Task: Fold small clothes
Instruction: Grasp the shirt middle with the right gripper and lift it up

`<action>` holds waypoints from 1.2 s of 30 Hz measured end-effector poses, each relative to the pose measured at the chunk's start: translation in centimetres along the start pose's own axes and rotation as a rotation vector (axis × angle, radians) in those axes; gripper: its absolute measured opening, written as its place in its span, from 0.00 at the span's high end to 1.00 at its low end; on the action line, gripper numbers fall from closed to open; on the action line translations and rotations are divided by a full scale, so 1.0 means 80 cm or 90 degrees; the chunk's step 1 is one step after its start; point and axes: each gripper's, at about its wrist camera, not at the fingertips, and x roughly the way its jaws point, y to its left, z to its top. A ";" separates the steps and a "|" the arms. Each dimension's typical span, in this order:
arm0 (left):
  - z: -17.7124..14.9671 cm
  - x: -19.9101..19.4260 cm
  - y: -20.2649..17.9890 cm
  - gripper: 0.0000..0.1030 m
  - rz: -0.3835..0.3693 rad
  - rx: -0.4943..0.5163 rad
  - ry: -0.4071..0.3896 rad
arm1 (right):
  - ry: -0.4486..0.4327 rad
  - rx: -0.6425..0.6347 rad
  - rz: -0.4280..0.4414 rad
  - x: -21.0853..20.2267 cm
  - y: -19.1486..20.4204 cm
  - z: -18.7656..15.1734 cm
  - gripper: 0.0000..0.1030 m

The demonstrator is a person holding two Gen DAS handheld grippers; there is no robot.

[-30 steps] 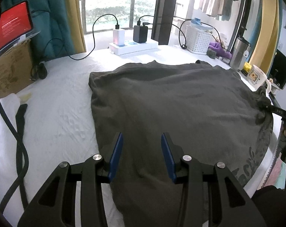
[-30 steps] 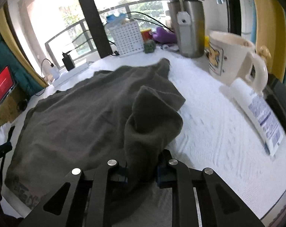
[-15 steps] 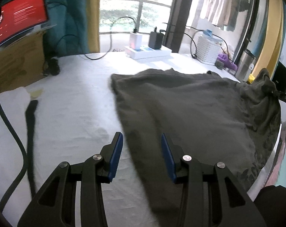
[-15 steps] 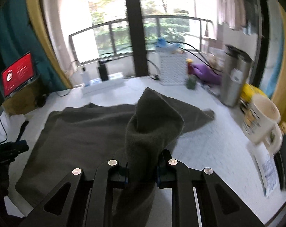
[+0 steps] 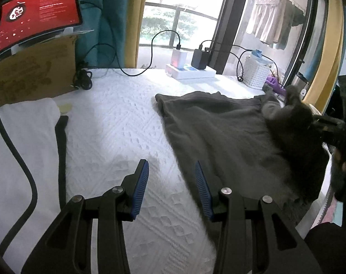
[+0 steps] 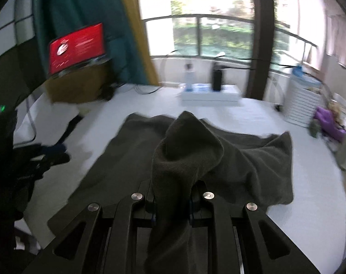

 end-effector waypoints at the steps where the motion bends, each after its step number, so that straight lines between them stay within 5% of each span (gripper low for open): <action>1: 0.000 -0.002 0.000 0.60 -0.001 0.002 -0.001 | 0.006 -0.008 0.009 0.005 0.010 -0.002 0.82; 15: -0.010 -0.015 0.001 0.59 -0.002 -0.013 -0.006 | 0.108 -0.120 0.061 0.049 0.108 -0.057 0.75; 19: -0.008 -0.021 -0.009 0.59 0.000 -0.005 -0.011 | 0.110 -0.138 0.118 0.044 0.126 -0.071 0.41; 22: -0.005 -0.026 -0.019 0.59 0.004 0.004 -0.015 | 0.101 -0.146 0.144 0.035 0.132 -0.077 0.39; 31: 0.004 -0.021 -0.068 0.54 -0.020 0.050 -0.008 | 0.030 -0.069 0.158 -0.026 0.067 -0.069 0.39; 33: 0.006 -0.016 -0.081 0.44 -0.030 0.060 -0.006 | 0.015 -0.047 0.123 -0.036 0.038 -0.070 0.39; 36: 0.008 -0.004 -0.104 0.43 -0.045 0.076 0.004 | 0.022 -0.012 0.060 -0.030 0.000 -0.078 0.39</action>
